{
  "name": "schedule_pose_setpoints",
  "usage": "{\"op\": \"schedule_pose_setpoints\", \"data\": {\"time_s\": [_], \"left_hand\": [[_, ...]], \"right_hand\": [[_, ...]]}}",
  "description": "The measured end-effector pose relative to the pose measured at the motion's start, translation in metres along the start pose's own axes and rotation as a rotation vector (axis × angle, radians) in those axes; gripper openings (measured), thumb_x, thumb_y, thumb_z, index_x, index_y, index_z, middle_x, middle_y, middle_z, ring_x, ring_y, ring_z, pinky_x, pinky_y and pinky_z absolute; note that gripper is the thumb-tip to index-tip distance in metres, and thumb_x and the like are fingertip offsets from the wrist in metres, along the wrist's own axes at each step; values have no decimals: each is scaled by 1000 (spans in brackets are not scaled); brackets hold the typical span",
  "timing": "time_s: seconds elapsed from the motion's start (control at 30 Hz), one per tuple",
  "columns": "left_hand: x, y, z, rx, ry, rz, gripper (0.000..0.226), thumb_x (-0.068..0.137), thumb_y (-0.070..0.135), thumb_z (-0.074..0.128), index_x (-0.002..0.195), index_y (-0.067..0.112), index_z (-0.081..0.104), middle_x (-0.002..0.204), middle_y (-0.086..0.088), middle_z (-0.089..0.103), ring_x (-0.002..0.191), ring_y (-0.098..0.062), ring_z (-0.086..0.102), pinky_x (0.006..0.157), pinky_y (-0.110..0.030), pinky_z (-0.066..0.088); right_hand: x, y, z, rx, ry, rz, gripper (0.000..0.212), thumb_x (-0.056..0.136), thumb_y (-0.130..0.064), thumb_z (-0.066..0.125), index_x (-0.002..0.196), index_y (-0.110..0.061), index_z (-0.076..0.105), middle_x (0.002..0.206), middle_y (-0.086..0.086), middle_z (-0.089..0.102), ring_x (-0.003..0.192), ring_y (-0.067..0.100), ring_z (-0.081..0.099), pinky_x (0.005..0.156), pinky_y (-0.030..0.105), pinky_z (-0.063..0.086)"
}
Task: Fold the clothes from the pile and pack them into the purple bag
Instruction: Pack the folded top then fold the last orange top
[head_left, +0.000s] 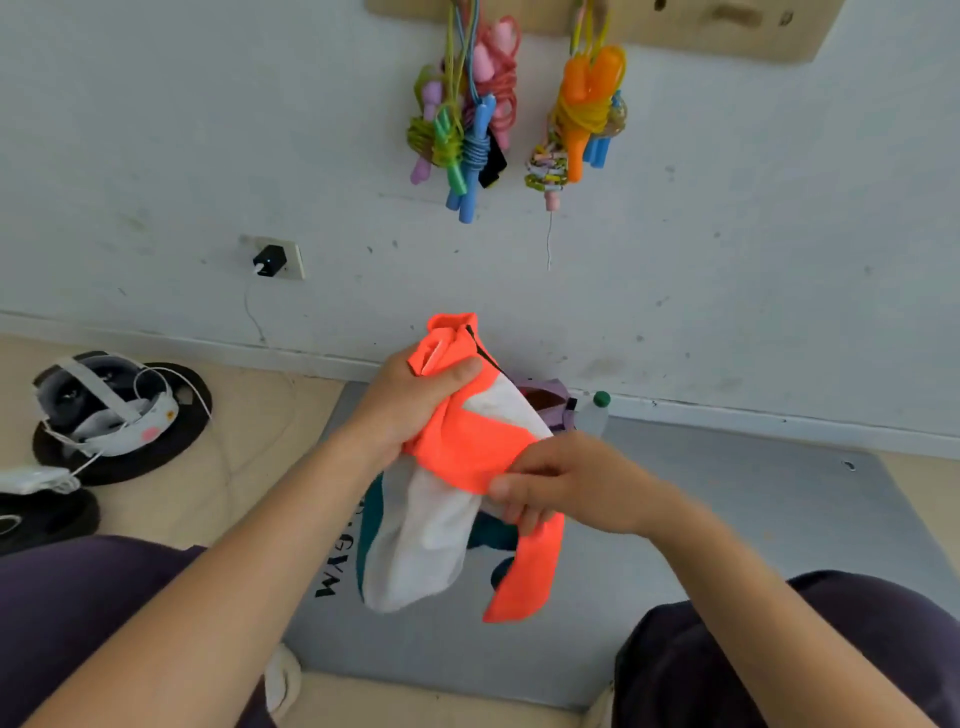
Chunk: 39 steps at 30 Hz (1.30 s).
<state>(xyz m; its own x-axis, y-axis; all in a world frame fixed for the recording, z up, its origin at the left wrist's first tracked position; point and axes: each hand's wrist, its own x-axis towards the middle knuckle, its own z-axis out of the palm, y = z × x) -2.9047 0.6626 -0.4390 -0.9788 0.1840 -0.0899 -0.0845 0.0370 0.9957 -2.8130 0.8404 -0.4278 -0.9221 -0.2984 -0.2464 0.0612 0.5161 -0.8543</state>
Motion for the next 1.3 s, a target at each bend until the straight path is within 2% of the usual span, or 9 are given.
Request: {"op": "schedule_pose_setpoints", "data": {"time_s": [0.13,0.2,0.27,0.37,0.6,0.73,0.97,1.1,1.3], "left_hand": [[-17,40,-22,205,-524,53,19,72,20,84,89,22,75,89,5,74,80,-8,68,73,-23,54],[-26,56,-19,272,-762,77,25,68,24,85,89,18,74,86,6,71,80,-8,65,72,-21,53],[-26,68,-15,270,-856,87,20,69,22,82,86,19,74,82,9,68,77,-5,62,71,-19,51],[-14,67,-13,339,-848,87,12,69,24,82,78,25,74,75,13,65,72,-3,58,69,-17,49],[5,-5,-12,359,-574,-27,45,67,32,82,106,14,68,105,-4,74,96,-18,69,92,-43,54],[18,-29,-10,408,-453,-22,21,78,29,80,92,17,69,94,-3,74,86,-13,66,84,-41,51],[16,-52,2,262,-414,-220,39,86,49,65,111,20,68,107,0,75,102,-14,70,102,-42,49],[11,-52,2,37,-608,-279,37,92,56,52,112,33,72,122,5,70,115,-8,63,94,-25,50],[-1,-66,11,48,-460,-167,12,91,23,64,102,20,70,95,11,75,85,-2,68,79,-20,49]], "right_hand": [[-12,-7,-48,75,412,-163,29,80,-34,78,99,-15,68,91,8,73,84,17,70,83,56,54],[-11,-7,-58,150,265,-263,55,74,-43,79,121,-23,58,119,-1,67,111,11,64,95,40,51],[-9,-7,-55,218,-21,-295,55,78,-39,69,128,-20,53,122,-5,64,114,12,61,91,33,50],[-4,3,-44,285,-167,-224,45,76,-35,72,113,-10,65,104,11,66,99,26,62,87,45,49],[6,38,-26,380,-33,-125,22,84,-22,70,106,-19,73,110,1,73,106,14,67,88,22,50],[9,44,-31,447,86,-107,35,86,-25,68,113,-3,65,113,16,70,107,25,66,94,32,51],[7,40,-40,622,220,-155,25,89,-21,62,104,-2,67,95,11,72,85,21,68,77,29,54],[2,38,-47,775,300,-183,15,89,-22,62,97,-11,69,89,8,73,81,19,70,74,29,57],[-2,42,-55,829,352,-101,26,80,-16,67,104,-9,63,91,7,72,80,17,69,72,29,56]]}}
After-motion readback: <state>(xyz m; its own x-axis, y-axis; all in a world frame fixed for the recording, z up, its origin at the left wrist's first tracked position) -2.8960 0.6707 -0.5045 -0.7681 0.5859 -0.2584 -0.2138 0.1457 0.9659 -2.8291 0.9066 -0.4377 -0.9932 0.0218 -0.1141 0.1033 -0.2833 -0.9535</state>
